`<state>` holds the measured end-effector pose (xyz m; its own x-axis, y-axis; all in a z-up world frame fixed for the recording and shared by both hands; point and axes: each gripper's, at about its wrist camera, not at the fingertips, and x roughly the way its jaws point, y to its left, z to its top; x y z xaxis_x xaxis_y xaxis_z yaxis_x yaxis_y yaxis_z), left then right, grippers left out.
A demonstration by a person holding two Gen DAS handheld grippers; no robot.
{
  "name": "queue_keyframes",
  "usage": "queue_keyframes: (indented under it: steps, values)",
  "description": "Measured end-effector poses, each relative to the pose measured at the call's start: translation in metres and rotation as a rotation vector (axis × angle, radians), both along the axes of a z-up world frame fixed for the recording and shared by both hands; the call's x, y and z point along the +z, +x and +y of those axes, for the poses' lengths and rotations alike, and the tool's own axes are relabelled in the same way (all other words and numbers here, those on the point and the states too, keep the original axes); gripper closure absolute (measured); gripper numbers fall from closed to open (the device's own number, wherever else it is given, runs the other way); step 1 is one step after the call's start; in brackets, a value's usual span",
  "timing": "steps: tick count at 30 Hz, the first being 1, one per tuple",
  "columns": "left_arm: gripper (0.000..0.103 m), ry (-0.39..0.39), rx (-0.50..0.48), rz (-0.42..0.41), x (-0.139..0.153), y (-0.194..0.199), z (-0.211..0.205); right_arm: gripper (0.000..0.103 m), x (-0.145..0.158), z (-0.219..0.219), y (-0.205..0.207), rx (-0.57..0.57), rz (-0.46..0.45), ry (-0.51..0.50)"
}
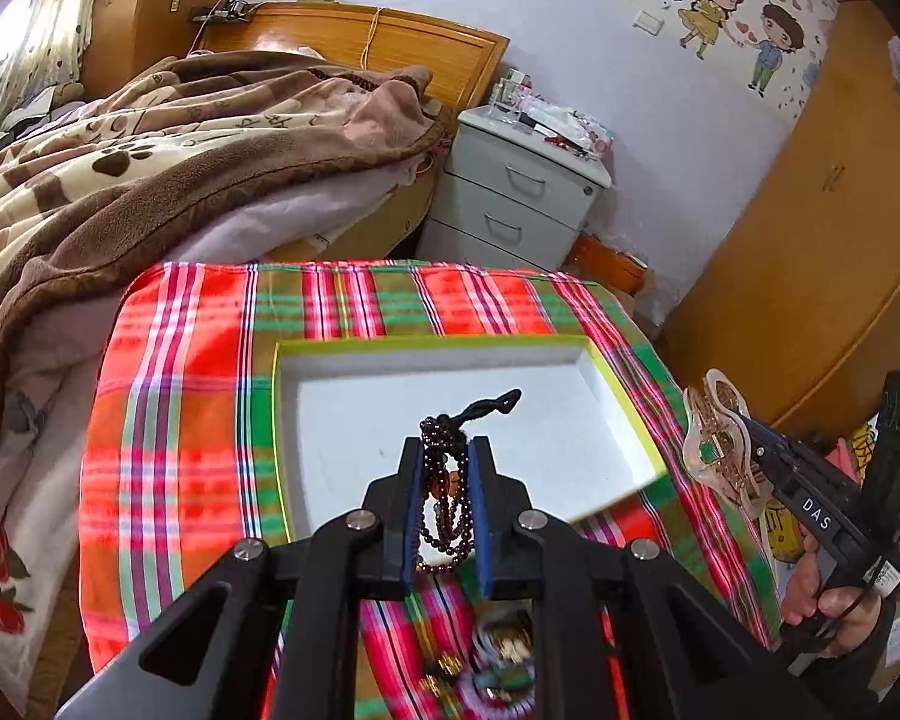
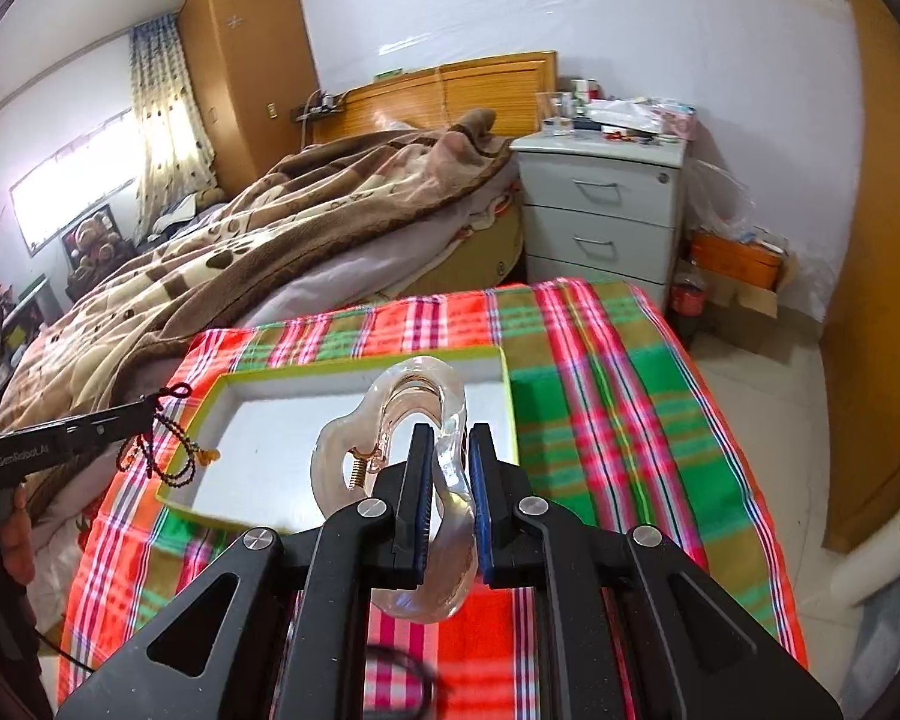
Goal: Organize jewelry
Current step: 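Carry the necklace and claw clip into the box lid and open both grippers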
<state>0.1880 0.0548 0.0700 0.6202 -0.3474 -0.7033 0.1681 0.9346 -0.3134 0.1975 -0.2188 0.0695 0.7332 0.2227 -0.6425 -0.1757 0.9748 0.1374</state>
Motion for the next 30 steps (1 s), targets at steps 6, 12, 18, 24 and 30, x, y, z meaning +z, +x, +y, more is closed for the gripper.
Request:
queue_keyframes:
  steps: [6,12,18,24,30]
  values:
    - [0.088,0.006,0.047,0.033,-0.017,0.033,0.01,0.091,-0.016,0.006,0.046,0.019,0.062,-0.017]
    - [0.088,0.018,0.065,0.072,-0.037,0.059,0.014,0.091,-0.035,0.009,0.078,0.022,0.12,-0.043]
    - [0.088,0.035,0.072,0.105,-0.053,0.074,0.014,0.091,-0.054,0.012,0.098,0.033,0.177,-0.066]
    - [0.088,0.059,0.083,0.126,-0.063,0.084,0.015,0.091,-0.065,0.017,0.108,0.043,0.212,-0.094]
    - [0.088,0.099,0.108,0.152,-0.071,0.089,0.015,0.091,-0.07,0.019,0.113,0.042,0.213,-0.13]
